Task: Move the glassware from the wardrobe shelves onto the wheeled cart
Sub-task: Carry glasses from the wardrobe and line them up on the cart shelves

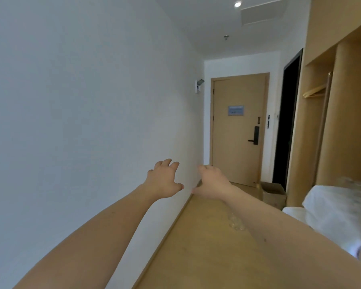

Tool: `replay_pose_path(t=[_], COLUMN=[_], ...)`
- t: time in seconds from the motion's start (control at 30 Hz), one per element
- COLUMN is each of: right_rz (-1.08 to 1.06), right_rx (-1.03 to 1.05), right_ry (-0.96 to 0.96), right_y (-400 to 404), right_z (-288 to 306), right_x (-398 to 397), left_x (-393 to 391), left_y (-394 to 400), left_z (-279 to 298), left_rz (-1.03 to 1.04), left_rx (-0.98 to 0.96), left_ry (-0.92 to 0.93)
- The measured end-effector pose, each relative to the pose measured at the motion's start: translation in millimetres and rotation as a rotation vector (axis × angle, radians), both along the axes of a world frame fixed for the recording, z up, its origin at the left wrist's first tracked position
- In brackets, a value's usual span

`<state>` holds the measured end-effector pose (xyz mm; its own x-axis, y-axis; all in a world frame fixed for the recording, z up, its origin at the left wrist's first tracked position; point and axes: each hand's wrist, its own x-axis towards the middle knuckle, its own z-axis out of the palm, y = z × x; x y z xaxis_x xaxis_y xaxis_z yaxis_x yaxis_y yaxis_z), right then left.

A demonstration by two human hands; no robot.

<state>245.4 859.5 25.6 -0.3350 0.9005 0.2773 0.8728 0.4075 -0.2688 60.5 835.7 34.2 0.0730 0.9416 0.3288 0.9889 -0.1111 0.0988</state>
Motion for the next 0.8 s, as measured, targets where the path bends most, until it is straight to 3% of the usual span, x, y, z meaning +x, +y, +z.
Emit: replay_pose_path(t=[0.3, 0.8], right_rz=[-0.241, -0.621], right_rx=[-0.046, -0.062], right_ry=[-0.025, -0.058], right_y=[59, 151], right_z=[-26, -33], right_x=[76, 119], left_x=[77, 120], left_y=[90, 251], left_z=[-17, -27], left_rz=[-0.230, -0.610], left_rx=[-0.035, -0.082], left_ry=[-0.028, -0.090])
